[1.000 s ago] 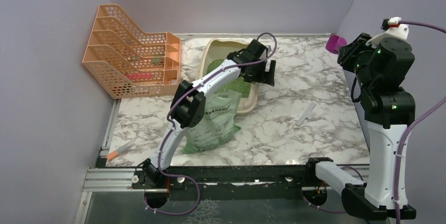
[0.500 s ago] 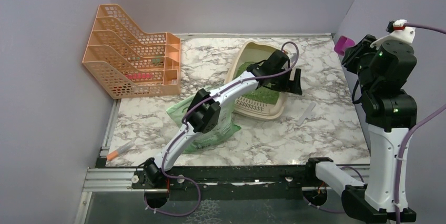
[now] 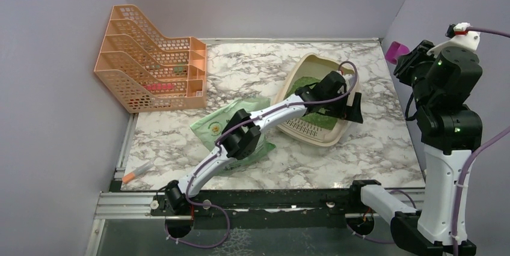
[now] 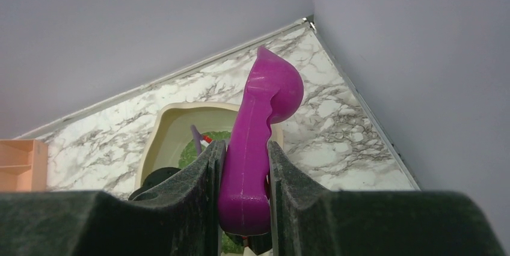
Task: Fill the litter box with clean litter
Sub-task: Move the litter box to the center of the board.
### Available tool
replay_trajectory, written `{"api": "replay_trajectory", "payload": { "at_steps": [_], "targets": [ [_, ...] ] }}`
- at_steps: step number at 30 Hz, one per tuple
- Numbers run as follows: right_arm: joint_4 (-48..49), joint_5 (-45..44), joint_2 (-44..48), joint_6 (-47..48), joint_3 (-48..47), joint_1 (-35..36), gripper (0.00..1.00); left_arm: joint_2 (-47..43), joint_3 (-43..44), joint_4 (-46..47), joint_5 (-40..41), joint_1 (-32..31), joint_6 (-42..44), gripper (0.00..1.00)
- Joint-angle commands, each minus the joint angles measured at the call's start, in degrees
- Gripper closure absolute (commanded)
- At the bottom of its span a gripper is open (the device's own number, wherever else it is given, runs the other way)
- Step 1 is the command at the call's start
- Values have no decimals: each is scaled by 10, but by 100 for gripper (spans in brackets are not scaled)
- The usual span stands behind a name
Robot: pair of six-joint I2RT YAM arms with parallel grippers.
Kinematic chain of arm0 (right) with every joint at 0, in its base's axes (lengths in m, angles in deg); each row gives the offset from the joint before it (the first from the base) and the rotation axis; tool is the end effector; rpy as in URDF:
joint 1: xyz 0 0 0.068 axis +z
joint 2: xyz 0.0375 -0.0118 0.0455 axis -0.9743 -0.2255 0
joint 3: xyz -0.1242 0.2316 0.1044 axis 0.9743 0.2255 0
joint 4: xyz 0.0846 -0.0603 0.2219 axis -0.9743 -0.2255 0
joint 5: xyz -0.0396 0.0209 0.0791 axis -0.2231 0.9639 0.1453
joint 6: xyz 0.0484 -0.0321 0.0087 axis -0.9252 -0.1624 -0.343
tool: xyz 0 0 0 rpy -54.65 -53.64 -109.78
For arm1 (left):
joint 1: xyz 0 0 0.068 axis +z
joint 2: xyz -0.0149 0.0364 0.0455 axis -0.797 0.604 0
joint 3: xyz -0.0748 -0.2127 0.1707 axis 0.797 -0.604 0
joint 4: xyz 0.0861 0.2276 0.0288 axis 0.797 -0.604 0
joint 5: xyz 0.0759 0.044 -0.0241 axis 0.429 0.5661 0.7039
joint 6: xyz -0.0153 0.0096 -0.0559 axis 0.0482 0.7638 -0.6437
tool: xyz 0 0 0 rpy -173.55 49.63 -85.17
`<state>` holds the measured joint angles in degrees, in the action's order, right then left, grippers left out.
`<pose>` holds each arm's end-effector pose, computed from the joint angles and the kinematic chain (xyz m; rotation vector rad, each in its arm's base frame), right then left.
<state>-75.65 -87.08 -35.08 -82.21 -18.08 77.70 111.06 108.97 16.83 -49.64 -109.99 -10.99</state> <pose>0.1243 -0.0110 0.5123 0.4232 1.7029 -0.0760 0.3040 -0.5035 0.2155 0.6605 2.3185 -1.3682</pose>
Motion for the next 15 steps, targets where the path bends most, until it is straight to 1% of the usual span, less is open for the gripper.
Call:
{"api": "replay_trajectory", "payload": {
  "at_steps": [1,4,6,9,12,15],
  "targets": [
    [-1,-11,1,6,-31,-2,99,-104,-27,2,69,-5,80,3],
    [-1,-14,-3,9,-46,-2,99,-154,-39,-3,91,-11,135,3],
    [0,-12,-6,10,-55,-2,99,-188,-44,-24,111,-22,175,4],
    [1,-4,-10,9,-69,-2,99,-247,-79,-40,142,-28,212,4],
    [6,17,-11,7,-69,-2,99,-340,-163,-50,212,-28,249,2],
    [7,79,-19,14,-61,-2,99,-461,-271,-45,279,-23,314,1]
  ]
}}
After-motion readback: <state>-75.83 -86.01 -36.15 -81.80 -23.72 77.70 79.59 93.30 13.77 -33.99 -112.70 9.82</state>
